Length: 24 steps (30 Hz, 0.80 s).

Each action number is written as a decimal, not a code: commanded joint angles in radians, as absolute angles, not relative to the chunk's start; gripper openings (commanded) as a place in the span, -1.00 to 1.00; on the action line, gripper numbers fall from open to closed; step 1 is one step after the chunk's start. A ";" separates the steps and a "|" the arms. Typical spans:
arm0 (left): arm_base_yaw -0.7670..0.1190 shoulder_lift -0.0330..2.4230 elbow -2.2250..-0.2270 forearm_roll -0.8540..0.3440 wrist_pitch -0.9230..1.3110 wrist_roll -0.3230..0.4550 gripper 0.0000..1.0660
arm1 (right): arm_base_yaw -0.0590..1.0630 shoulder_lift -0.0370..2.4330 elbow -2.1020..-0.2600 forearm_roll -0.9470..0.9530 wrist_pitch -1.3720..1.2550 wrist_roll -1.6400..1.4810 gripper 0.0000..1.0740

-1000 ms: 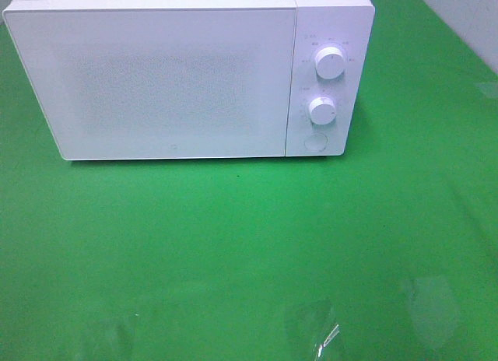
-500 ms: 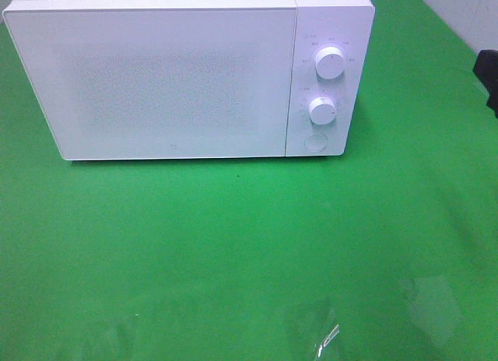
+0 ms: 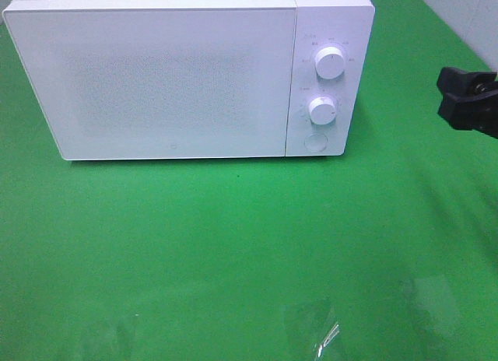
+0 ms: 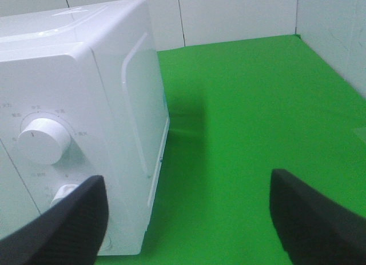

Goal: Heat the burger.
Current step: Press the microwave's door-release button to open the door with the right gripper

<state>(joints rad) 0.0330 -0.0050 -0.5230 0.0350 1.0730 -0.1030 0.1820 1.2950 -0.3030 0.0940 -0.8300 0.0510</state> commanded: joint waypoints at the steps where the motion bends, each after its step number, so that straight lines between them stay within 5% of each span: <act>1: 0.034 -0.022 -0.521 0.033 1.071 -0.104 0.77 | 0.234 1.322 -0.305 0.157 -0.887 -0.031 0.41; 24: 0.034 -0.022 -0.521 0.033 1.071 -0.104 0.77 | 0.741 1.620 -0.305 0.654 -1.217 -0.246 0.41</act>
